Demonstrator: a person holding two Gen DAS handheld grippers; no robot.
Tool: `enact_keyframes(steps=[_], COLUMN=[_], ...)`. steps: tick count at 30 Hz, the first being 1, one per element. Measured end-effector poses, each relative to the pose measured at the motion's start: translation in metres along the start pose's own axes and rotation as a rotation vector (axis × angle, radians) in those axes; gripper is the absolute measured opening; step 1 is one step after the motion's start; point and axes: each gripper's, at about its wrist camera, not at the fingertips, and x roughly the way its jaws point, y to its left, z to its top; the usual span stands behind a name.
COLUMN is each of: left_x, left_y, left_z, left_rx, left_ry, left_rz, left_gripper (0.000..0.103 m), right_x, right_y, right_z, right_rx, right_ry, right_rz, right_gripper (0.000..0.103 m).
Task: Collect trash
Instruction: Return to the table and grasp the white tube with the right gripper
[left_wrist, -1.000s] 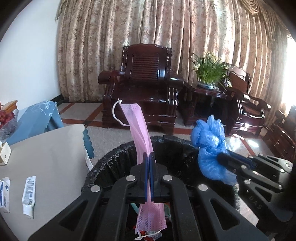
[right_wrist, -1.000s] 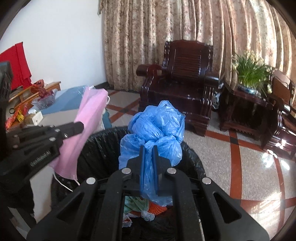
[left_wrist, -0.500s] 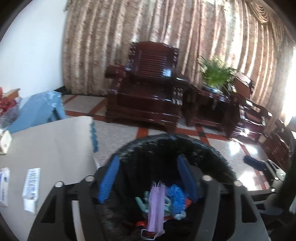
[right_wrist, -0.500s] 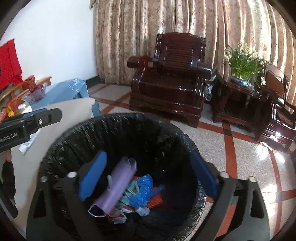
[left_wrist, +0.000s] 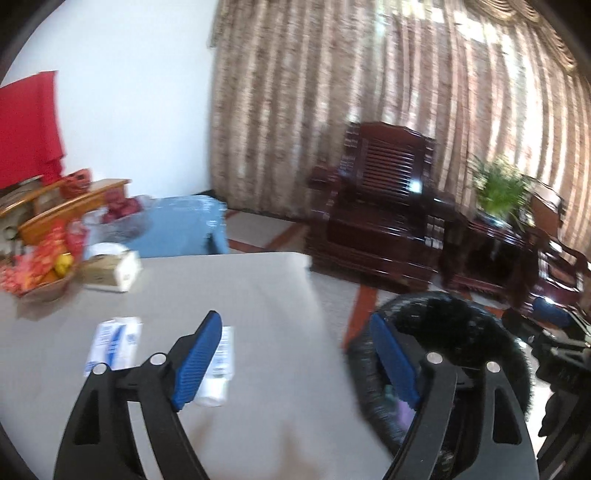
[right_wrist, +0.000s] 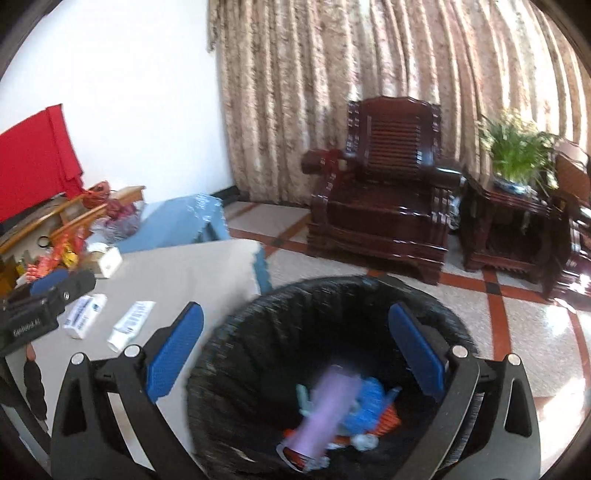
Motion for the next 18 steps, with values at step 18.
enact_keyframes(steps=[18], left_x=[-0.029], left_y=[0.137], left_z=[-0.029], left_rx=[-0.07], left_ry=[-0.01], left_rz=[0.292], left_gripper=[0.081], right_x=[0.063], right_y=[0.156], right_z=[-0.009], right_rx=[-0.101], right_ry=[0.049], right_rz=[0.167], right_gripper=[0.098])
